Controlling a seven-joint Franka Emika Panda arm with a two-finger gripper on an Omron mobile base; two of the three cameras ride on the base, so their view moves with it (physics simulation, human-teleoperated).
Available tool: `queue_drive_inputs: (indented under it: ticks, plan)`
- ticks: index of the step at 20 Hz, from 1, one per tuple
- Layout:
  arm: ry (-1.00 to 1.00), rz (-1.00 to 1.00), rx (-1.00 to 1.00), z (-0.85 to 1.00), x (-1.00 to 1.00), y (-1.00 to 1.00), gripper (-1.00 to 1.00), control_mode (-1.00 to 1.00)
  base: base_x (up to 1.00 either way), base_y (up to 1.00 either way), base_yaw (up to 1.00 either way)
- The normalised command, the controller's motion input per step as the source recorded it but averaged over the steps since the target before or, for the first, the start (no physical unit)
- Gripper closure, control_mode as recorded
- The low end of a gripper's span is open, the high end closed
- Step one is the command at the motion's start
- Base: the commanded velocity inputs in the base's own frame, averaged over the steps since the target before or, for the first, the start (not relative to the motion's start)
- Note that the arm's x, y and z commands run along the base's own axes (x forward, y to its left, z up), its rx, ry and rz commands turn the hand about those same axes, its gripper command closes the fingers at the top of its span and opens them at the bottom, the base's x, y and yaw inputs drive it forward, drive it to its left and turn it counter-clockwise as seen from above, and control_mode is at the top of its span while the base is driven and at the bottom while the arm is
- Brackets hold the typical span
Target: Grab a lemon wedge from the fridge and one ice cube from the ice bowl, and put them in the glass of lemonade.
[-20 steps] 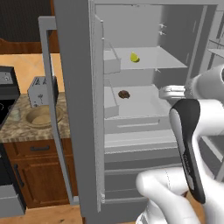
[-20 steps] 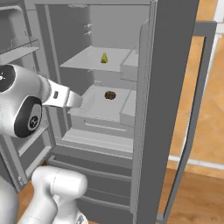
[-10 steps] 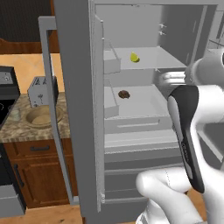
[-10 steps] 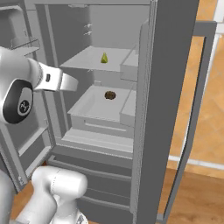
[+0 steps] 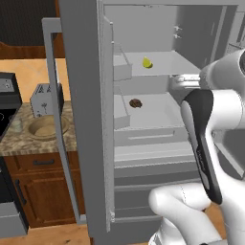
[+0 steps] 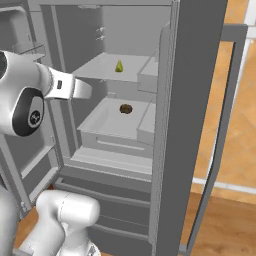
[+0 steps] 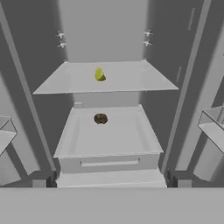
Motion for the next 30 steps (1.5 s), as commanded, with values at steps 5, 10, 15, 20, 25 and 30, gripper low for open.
queue_drive_inputs:
  ticks: [5,10,15,20,25,30]
  plan:
    - [0.16,0.01,0.05,0.10,0.57,0.00,-1.00,-1.00,0.00,0.00,0.00]
    - [0.10,0.05,0.00,0.06,0.54,0.00,-1.00,-1.00,0.00,0.00,0.00]
    - [-0.04,0.07,0.00,-0.16,0.49,0.00,-1.00,-1.00,0.00,0.00,0.00]
    - [-0.01,0.03,0.00,-0.05,0.49,0.00,-1.00,-1.00,0.00,0.00,0.00]
    - [0.00,0.00,0.00,-0.01,0.61,0.00,-1.00,-1.00,0.00,0.00,0.00]
    - [0.01,0.02,0.00,-0.06,0.58,-0.08,-1.00,-1.00,0.00,0.00,0.00]
